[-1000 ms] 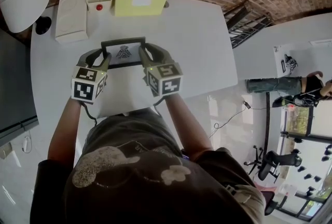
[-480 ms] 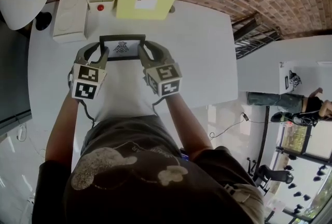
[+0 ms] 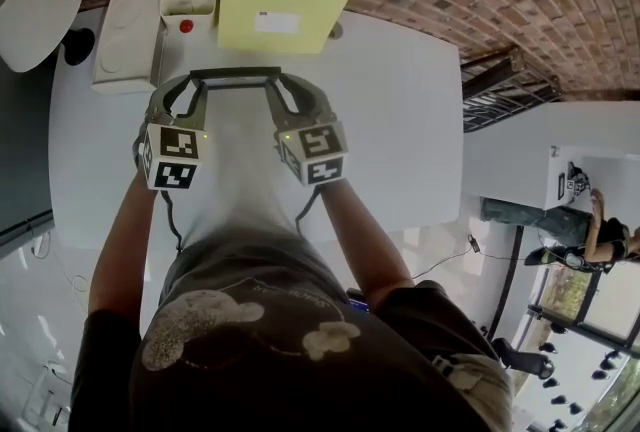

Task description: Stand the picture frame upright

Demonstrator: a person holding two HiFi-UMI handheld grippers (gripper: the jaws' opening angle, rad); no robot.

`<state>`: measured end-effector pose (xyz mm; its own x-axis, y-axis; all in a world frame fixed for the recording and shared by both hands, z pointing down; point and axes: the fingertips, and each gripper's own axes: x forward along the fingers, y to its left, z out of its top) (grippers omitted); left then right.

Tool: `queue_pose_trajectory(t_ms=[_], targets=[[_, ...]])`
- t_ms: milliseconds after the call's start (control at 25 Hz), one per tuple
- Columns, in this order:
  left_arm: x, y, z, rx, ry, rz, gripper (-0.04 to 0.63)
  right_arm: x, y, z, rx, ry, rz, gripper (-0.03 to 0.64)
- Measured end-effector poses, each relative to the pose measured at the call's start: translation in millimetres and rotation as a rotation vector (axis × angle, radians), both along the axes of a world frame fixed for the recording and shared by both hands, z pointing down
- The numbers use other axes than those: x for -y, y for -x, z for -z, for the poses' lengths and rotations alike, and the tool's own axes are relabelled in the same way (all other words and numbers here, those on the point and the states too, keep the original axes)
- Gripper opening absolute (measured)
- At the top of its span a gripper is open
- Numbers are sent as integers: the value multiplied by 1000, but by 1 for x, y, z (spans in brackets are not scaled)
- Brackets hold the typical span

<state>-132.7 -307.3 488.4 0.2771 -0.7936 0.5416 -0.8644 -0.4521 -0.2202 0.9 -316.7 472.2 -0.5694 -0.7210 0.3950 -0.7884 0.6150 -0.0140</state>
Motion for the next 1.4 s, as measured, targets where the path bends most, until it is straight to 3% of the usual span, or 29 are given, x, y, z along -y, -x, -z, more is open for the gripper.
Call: queue_pose_trajectory(t_ms=[800, 1400], targets=[[27, 11, -43, -25, 111, 47, 95, 25, 10, -46, 19, 77, 3, 87], [28, 11, -50, -23, 115, 25, 97, 21, 10, -53, 5, 59, 19, 87]])
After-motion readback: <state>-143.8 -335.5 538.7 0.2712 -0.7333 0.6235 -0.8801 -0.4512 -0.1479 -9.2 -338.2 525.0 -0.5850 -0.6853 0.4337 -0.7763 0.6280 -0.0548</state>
